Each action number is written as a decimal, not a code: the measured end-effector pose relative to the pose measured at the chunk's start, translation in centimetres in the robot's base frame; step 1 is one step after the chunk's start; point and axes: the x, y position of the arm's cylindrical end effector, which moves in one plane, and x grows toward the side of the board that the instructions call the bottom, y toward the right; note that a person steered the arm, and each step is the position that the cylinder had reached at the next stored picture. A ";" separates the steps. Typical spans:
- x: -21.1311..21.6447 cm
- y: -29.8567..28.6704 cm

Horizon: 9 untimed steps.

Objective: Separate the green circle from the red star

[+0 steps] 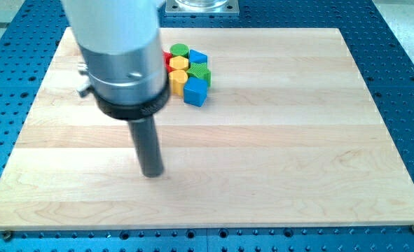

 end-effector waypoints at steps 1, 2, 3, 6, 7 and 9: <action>-1.7 7.8; -5.3 12.5; -9.9 15.6; -27.1 15.7; -28.0 13.7; -27.1 12.6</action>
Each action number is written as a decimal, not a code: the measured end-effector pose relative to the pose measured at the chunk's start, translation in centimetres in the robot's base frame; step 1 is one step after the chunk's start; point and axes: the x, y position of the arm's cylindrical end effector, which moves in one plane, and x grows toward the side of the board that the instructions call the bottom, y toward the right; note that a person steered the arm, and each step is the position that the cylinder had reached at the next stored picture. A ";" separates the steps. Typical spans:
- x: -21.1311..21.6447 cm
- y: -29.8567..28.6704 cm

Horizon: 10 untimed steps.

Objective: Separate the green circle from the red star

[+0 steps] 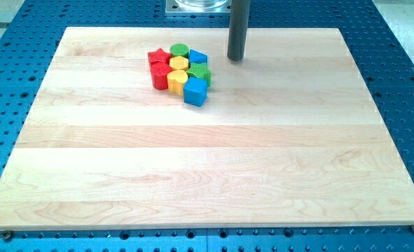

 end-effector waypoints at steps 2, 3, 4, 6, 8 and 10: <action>0.0 -2.8; 0.0 -6.2; 1.2 -11.4; -1.1 -12.6; 6.7 -23.2; 1.2 -23.0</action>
